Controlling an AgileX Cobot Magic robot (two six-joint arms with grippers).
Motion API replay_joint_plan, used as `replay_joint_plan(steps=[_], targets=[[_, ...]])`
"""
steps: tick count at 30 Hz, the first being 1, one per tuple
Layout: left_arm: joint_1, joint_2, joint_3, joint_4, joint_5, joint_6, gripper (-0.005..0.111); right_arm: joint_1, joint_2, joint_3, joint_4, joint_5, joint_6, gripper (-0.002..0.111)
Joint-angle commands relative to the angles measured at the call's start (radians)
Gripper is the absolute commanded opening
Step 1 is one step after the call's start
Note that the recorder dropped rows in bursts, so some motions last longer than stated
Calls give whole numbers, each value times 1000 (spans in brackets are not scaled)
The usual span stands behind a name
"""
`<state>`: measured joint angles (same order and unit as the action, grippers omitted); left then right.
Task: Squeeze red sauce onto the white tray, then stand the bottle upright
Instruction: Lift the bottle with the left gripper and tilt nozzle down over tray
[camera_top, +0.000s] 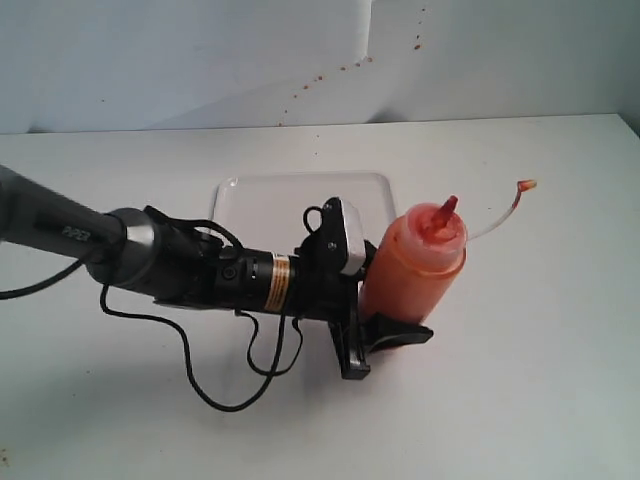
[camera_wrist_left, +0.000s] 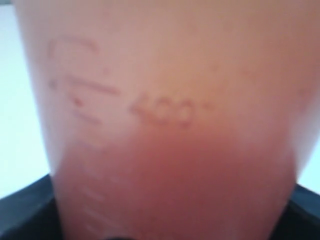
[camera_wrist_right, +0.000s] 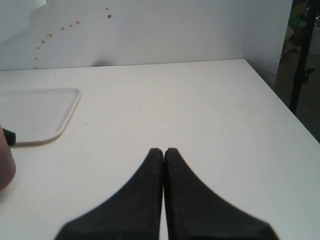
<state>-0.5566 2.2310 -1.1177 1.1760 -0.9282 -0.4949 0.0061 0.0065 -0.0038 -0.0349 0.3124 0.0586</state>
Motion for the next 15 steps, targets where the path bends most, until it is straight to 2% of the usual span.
replay_joint_plan(steps=[1,9,15], targets=[[24,-114,-4,12,-39,-2,0,-6,-6,4,2,-12,2,0],[103,-266,-4,25,-39,-57,0,-6,-6,4,2,-12,2,0],[191,-362,9,140,-39,-192,0,-6,-6,4,-1,-32,2,0]])
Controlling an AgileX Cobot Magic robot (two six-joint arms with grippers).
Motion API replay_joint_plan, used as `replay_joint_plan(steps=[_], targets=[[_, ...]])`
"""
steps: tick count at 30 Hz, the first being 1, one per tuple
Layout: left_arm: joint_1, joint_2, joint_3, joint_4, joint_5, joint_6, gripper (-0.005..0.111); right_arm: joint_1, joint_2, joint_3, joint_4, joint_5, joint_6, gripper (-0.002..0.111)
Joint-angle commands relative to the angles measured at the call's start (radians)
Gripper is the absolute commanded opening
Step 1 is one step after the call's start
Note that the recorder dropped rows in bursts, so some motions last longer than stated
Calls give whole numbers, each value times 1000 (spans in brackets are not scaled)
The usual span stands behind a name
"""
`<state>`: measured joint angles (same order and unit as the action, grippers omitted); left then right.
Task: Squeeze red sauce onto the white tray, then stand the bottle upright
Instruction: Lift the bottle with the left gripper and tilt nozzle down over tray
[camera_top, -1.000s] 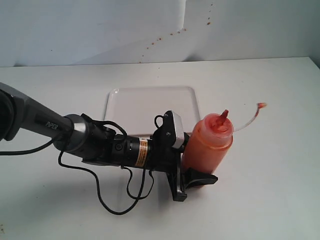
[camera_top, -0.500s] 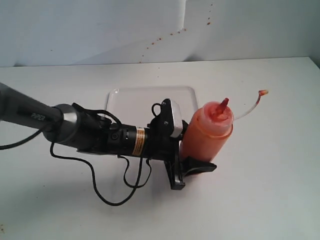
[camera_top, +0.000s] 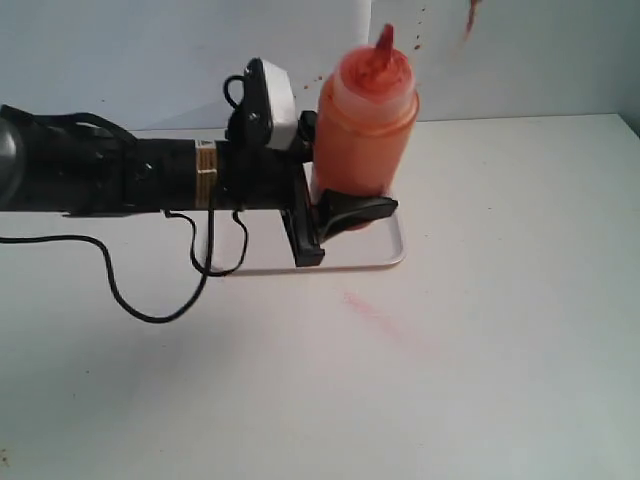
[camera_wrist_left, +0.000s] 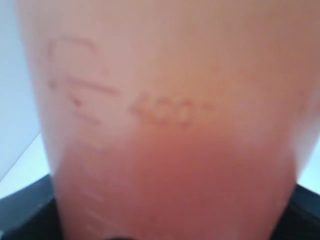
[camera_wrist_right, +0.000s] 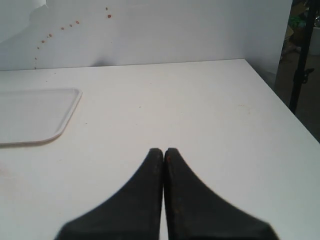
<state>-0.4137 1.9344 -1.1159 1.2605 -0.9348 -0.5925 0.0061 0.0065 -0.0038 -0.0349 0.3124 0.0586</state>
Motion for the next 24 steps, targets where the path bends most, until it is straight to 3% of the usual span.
replay_joint_plan(steps=[1,4,8,13,24], targets=[[65,-79,11,82,-33,-115,0,-6,-6,4,12,-57,2,0],[117,-109,11,148,-33,-177,0,-6,-6,4,61,-205,4,0],[179,-129,11,169,-33,-258,0,-6,-6,4,370,-406,74,0],[239,-132,11,187,-33,-401,0,-6,-6,-71,361,-344,77,0],[263,-132,11,312,26,-399,0,-6,83,-364,355,-304,74,0]])
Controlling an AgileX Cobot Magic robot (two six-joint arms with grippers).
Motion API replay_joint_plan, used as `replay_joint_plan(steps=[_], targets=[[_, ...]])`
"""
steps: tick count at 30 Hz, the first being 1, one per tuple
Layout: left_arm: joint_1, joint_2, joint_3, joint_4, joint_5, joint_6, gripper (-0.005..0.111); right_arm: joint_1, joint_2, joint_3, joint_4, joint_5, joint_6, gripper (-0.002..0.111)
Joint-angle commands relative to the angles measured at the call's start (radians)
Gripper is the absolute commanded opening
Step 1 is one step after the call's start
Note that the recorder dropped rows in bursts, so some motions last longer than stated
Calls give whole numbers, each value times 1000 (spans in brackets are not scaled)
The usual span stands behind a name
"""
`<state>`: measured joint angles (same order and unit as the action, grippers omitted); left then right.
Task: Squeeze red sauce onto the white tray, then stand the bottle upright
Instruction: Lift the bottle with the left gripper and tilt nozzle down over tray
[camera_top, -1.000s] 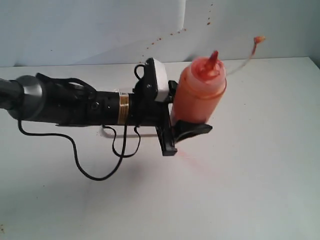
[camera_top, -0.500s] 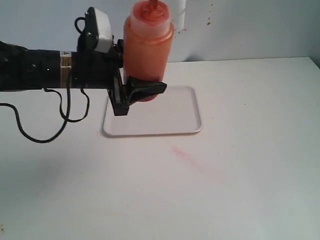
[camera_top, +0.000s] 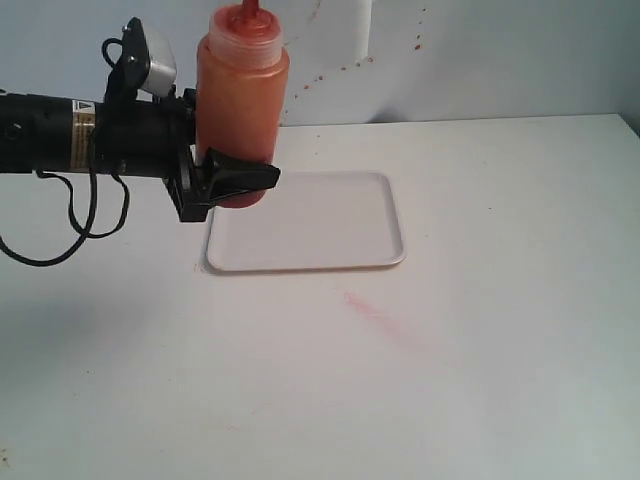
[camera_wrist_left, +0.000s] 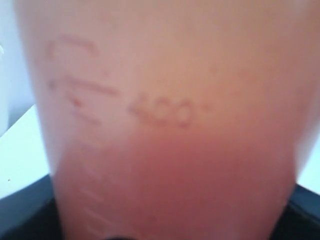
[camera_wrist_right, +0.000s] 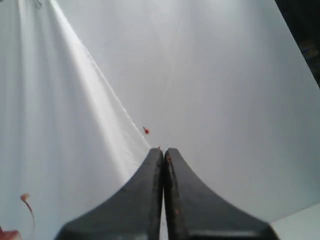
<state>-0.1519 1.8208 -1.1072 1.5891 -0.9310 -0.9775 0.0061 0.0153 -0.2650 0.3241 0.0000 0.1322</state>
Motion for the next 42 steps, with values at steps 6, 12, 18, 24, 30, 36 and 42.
replay_joint_plan(steps=[6,12,18,24,30,36,42], targets=[[1,-18,2,-16,59,-10,0,-6,322,-355,-24,157,-231,0],[1,-18,0,-16,216,-15,0,-6,653,-506,-24,235,-355,0],[1,-18,-2,-16,443,-12,0,-6,1001,-579,-24,221,-492,0],[-168,-14,-71,-8,970,265,0,-6,1280,-645,-18,211,-529,0],[-319,115,-233,155,1363,442,0,-6,1362,-656,98,214,-550,0],[-315,232,-299,155,1510,739,0,-4,1402,-656,521,241,-1031,0],[-313,249,-317,155,1574,1136,0,-4,1648,-852,972,807,-1524,0]])
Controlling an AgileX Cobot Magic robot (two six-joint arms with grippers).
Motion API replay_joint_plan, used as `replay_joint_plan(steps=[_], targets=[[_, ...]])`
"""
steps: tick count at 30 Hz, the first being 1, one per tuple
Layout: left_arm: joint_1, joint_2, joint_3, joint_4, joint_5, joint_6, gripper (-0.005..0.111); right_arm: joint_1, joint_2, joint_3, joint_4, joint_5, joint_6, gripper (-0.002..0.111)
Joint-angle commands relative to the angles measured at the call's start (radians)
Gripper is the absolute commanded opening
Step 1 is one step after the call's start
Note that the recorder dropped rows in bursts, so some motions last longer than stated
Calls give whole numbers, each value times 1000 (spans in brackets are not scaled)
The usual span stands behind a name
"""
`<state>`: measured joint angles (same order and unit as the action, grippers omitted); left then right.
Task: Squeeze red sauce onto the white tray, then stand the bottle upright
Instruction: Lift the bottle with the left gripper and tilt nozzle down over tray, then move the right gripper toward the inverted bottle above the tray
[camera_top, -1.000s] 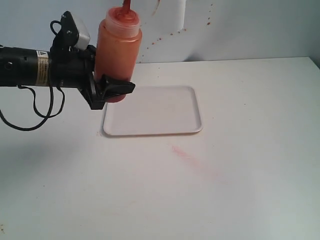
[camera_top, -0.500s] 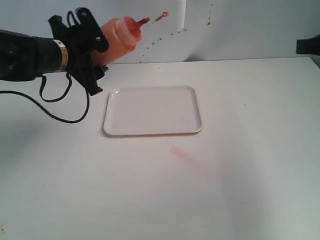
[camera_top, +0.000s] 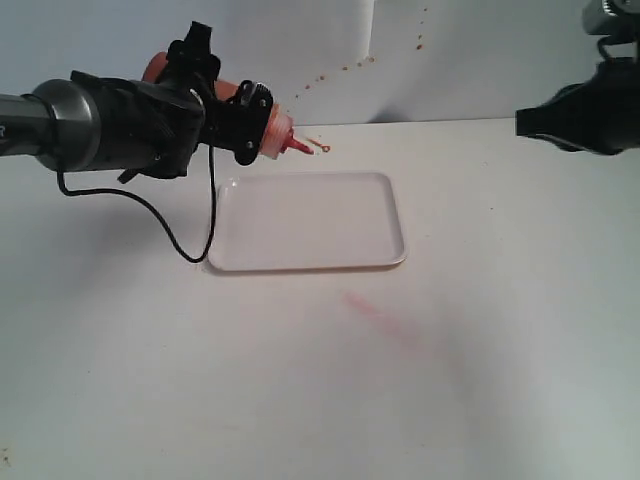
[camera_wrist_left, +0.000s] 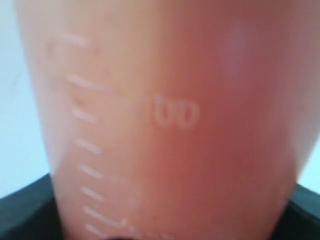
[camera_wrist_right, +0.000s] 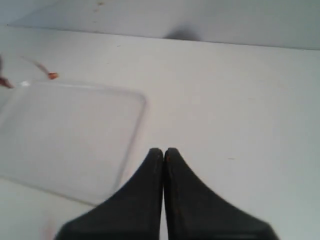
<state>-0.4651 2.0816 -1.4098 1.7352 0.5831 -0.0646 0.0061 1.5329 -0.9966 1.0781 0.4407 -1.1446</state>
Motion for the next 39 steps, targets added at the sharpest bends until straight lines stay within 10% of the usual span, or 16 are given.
replay_joint_plan(steps=[1,4,9,39], targets=[[1,-12,-14,9,62,263,0,-4,161,-151,251,443,-273,0],[1,-12,-14,9,60,426,0,-4,268,-284,319,594,-393,11],[-52,-12,-26,9,51,638,0,-4,346,-331,410,482,-624,102],[-139,-12,-177,9,101,754,0,57,719,-835,401,708,-327,101]])
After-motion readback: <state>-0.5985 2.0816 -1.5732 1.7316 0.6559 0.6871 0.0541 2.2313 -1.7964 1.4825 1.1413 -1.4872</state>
